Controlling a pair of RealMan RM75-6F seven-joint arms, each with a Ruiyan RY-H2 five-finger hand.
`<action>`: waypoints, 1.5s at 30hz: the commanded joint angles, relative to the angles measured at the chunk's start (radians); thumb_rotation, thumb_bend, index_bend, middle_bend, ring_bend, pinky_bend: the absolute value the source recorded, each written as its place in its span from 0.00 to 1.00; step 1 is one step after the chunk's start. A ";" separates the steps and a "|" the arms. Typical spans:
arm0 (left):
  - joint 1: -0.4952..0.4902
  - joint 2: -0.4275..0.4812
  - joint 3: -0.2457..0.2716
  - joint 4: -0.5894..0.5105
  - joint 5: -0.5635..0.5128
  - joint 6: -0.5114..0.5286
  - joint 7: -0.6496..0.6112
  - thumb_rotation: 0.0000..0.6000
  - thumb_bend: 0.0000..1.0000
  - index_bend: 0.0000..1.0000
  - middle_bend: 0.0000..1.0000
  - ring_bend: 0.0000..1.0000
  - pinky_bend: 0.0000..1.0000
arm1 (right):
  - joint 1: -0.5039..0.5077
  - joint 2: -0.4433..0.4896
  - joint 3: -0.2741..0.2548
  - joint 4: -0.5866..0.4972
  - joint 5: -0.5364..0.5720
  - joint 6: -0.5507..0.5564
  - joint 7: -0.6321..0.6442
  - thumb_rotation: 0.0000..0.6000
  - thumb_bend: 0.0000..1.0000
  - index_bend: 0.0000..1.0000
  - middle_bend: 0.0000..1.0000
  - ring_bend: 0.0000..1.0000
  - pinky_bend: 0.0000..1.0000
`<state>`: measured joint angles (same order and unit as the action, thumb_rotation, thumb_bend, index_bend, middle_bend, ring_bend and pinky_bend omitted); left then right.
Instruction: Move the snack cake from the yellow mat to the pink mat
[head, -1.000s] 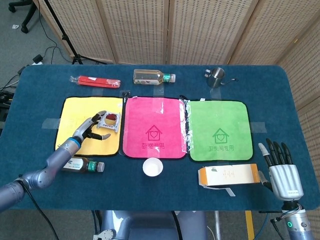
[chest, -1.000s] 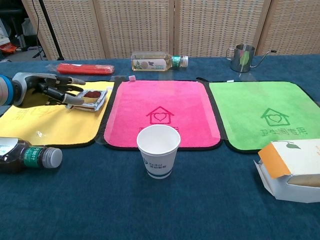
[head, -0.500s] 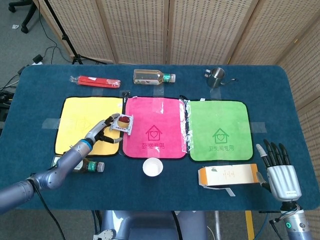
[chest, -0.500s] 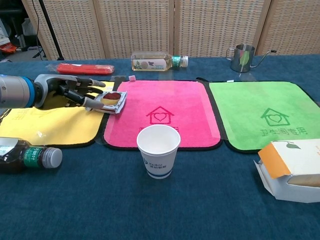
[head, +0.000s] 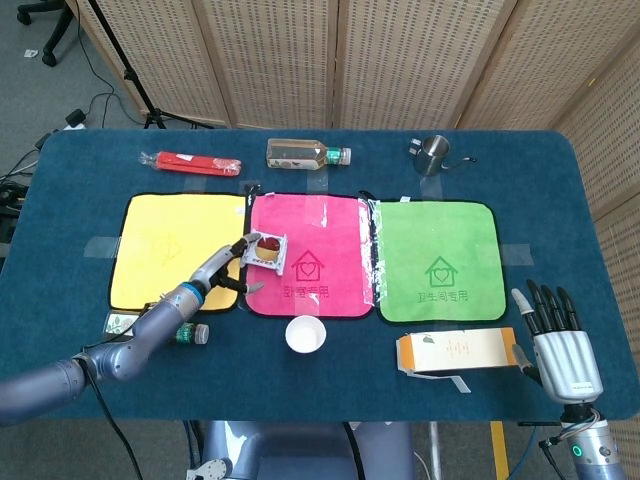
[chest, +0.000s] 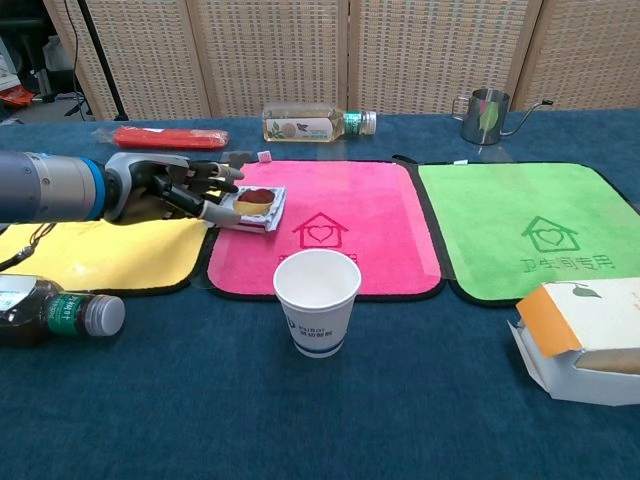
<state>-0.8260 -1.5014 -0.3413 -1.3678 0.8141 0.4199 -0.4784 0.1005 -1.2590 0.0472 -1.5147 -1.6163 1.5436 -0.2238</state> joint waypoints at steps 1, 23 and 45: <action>-0.016 -0.011 0.005 -0.009 -0.016 0.006 0.014 1.00 0.28 0.00 0.00 0.00 0.00 | 0.001 0.000 0.000 0.000 0.000 -0.001 0.000 1.00 0.34 0.00 0.00 0.00 0.00; -0.113 -0.068 0.030 -0.069 -0.101 0.068 0.107 1.00 0.28 0.00 0.00 0.00 0.00 | -0.002 0.006 -0.002 -0.001 -0.002 0.003 0.013 1.00 0.34 0.00 0.00 0.00 0.00; 0.026 0.125 0.085 -0.108 0.219 0.563 0.372 1.00 0.28 0.00 0.00 0.00 0.00 | 0.000 0.009 -0.006 -0.002 -0.007 -0.002 0.020 1.00 0.34 0.00 0.00 0.00 0.00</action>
<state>-0.8661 -1.4506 -0.3076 -1.4299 0.8783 0.8090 -0.2286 0.0993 -1.2501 0.0414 -1.5170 -1.6242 1.5430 -0.2048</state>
